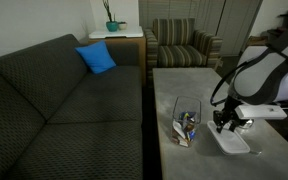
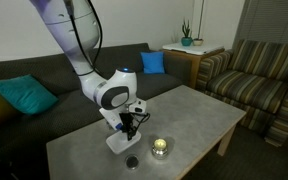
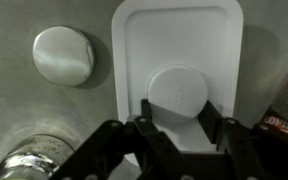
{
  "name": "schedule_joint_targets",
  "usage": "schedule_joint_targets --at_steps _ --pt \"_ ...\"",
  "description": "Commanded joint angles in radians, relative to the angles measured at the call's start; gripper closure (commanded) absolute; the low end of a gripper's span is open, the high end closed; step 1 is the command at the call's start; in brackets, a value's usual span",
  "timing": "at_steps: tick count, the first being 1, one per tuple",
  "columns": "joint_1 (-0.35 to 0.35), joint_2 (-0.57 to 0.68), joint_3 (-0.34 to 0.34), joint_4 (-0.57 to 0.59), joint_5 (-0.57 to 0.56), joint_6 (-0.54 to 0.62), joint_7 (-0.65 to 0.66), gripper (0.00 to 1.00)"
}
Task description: Put the lid on the container
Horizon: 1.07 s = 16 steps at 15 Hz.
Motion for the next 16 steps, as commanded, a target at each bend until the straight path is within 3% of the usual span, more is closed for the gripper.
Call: schedule_joint_targets --at_steps 1,6,11,16 --pt "0.009 -0.151 -0.025 -0.155 0.035 0.020 0.033 0.74" --pt "0.032 -0.353 -0.061 -0.317 0.049 0.043 0.090 0.74" --pt "0.033 -0.544 -0.032 -0.437 0.086 -0.014 0.130 0.74" --pt "0.091 -0.658 -0.006 -0.513 0.127 -0.005 0.204 0.74"
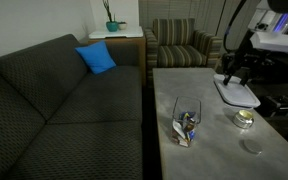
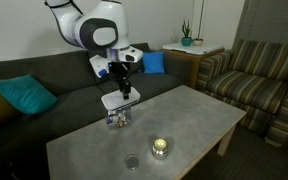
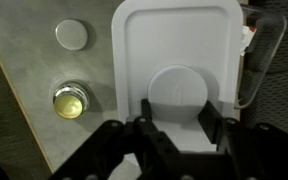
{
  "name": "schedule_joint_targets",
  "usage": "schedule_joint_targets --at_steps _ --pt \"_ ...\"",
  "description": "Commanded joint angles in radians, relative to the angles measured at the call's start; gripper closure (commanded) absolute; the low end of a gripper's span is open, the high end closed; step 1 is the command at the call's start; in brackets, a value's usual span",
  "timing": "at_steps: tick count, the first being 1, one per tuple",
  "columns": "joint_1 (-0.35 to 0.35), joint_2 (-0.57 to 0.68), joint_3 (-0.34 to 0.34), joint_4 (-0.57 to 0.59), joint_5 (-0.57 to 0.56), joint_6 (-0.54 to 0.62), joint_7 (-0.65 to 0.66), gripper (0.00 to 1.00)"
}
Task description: Put the lid on the container
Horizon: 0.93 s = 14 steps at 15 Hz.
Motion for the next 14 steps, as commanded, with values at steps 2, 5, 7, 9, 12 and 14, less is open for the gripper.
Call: schedule_joint_targets --at_steps 2,5,7,9,12,14 --pt "0.072 -0.108 0.027 -0.077 0.037 -0.013 0.057 0.74" --pt "0.115 -0.096 0.053 -0.030 0.033 -0.016 0.073 0.74" --pt "0.129 -0.072 0.073 0.012 0.040 -0.015 0.077 0.74" --pt "0.129 -0.039 0.094 0.058 0.066 -0.006 0.095 0.74" --pt "0.103 0.015 0.136 0.135 0.136 -0.013 0.102 0.74" --pt "0.079 0.071 0.158 0.209 0.176 -0.043 0.090 0.74"
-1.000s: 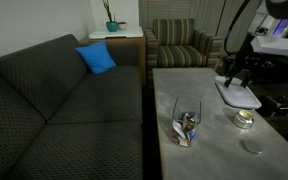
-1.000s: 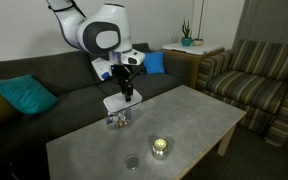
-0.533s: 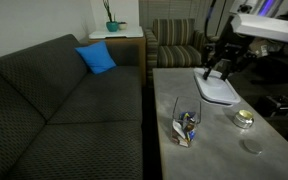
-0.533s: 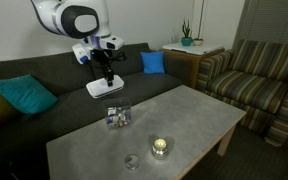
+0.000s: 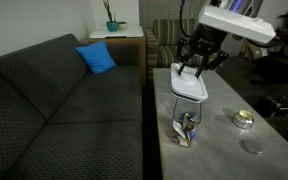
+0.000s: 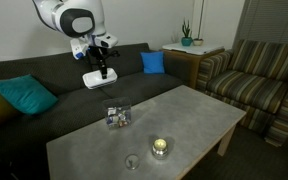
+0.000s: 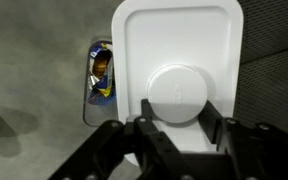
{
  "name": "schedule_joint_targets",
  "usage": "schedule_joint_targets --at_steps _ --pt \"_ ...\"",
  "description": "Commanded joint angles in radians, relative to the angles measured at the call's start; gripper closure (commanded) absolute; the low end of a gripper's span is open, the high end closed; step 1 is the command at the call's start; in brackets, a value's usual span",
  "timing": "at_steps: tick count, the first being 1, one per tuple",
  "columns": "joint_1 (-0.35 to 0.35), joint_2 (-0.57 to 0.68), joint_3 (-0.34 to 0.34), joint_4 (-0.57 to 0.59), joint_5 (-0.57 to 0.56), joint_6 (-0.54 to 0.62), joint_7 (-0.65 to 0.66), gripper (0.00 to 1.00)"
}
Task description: Put the lid on the container
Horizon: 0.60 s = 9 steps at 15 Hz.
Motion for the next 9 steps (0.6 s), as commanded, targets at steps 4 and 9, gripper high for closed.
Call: schedule_joint_targets --at_steps 4,9 --pt "-0.073 0.201 0.040 0.263 0.093 -0.113 -0.008 0.74" --pt "-0.093 0.330 0.017 0.419 0.100 -0.179 0.018 0.74"
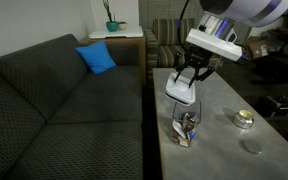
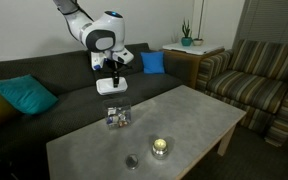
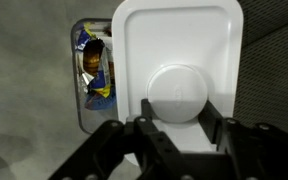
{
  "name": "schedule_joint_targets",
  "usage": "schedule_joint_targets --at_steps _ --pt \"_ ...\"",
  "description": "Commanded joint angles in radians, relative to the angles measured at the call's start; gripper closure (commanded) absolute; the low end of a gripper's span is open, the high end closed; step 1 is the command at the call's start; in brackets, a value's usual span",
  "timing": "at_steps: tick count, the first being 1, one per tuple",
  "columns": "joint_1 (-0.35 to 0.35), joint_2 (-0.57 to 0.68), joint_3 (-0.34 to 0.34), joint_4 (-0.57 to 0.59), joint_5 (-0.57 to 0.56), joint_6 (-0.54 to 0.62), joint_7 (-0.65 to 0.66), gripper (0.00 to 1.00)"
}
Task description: Put the lid on the container
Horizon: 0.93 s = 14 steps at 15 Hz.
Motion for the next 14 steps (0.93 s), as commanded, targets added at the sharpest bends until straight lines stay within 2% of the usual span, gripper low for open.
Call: schedule_joint_targets --at_steps 1,9,14 --pt "-0.009 0.092 -0.010 0.130 0.020 -0.076 0.022 0.74" --pt "0.020 0.178 -0.074 0.187 0.001 -0.067 0.092 0.74" --pt "0.034 0.199 -0.105 0.211 -0.021 -0.104 0.101 0.74"
